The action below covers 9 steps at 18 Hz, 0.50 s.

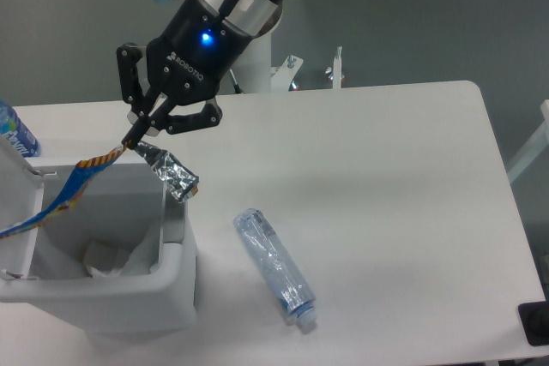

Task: Place the trash in the trash can
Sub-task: 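Lower the wrapper into the trash bin opening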

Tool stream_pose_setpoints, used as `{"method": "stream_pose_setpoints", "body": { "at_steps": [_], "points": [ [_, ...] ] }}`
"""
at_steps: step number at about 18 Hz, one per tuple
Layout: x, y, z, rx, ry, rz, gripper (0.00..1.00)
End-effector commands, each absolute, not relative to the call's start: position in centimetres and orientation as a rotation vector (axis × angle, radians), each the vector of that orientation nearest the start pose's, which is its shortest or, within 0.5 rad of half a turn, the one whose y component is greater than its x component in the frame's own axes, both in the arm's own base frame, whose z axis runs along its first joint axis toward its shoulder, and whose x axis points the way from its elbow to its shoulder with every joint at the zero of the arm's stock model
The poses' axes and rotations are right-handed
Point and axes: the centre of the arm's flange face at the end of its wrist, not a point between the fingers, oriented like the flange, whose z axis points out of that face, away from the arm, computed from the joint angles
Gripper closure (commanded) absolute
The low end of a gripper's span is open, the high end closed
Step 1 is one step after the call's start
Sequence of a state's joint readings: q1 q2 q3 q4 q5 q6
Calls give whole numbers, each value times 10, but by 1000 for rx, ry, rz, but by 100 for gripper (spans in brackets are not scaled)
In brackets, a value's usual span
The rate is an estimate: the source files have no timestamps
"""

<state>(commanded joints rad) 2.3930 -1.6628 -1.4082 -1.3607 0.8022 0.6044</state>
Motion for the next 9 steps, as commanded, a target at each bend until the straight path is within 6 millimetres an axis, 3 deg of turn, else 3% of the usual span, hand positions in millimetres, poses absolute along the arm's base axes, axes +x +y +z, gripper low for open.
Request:
{"method": "stream_pose_setpoints", "body": {
  "at_steps": [6,9],
  "points": [
    [-271,532,559,-2408,-110,-422,100],
    [-257,546,542,-2428,-77,-459,100]
  ]
}}
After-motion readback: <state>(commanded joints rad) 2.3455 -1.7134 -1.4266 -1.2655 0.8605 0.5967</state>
